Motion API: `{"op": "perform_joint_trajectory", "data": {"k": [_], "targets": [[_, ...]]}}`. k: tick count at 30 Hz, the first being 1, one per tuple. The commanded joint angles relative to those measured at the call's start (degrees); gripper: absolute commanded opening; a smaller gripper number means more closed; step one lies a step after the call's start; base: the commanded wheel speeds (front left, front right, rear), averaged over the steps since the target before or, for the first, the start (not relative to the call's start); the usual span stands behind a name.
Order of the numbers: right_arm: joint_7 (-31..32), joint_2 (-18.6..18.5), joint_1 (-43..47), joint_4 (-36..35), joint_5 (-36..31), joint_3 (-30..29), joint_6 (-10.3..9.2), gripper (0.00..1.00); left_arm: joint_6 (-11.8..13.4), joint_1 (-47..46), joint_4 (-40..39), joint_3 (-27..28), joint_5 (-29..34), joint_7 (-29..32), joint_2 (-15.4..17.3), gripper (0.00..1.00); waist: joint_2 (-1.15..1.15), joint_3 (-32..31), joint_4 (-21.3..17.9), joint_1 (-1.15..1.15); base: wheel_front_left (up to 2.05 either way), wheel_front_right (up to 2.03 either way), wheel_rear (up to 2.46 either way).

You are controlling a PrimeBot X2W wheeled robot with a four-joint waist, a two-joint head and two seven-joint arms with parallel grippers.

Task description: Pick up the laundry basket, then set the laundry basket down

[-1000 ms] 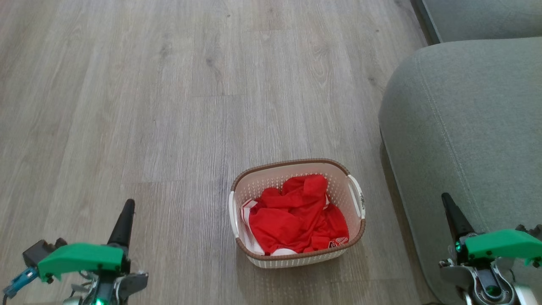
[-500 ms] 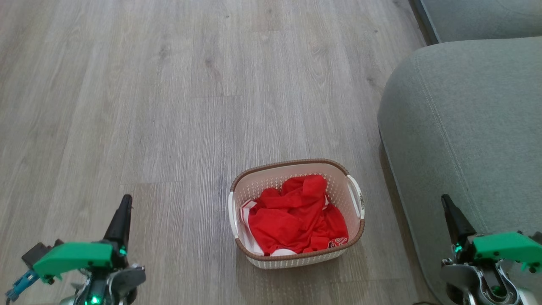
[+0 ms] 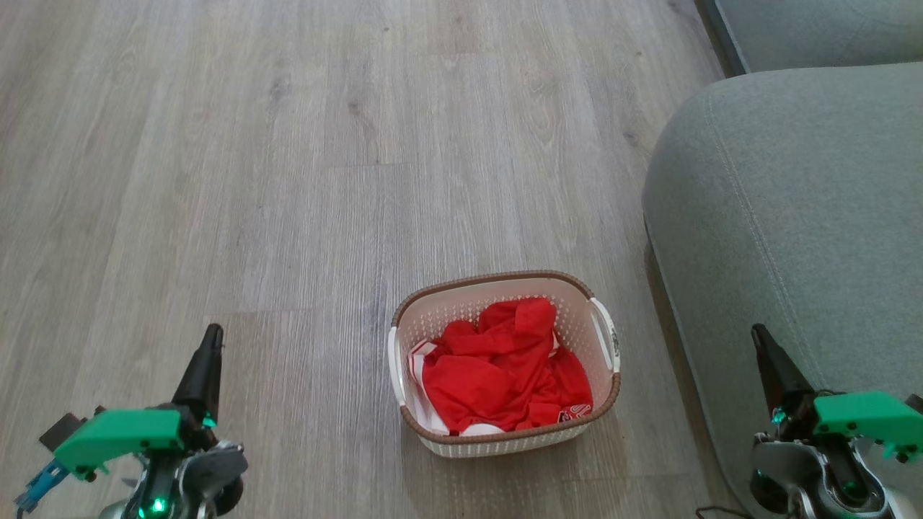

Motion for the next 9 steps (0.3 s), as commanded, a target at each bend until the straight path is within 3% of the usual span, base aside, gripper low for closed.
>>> {"op": "perform_joint_trajectory", "data": {"k": [1,9], "targets": [[0.4,-0.7,-2.8,-1.8,0.3,0.9,-0.08,0.00,-0.4,-3.3,-1.7,2.4,0.0,0.3,0.4,0.00,0.00,0.0,0.0,0.00,0.00,0.00,0.00],[0.4,-0.7,-2.8,-1.8,0.3,0.9,-0.08,0.00,-0.4,-3.3,-1.7,2.5,0.1,0.4,0.3,0.00,0.00,0.0,0.0,0.00,0.00,0.00,0.00]]}}
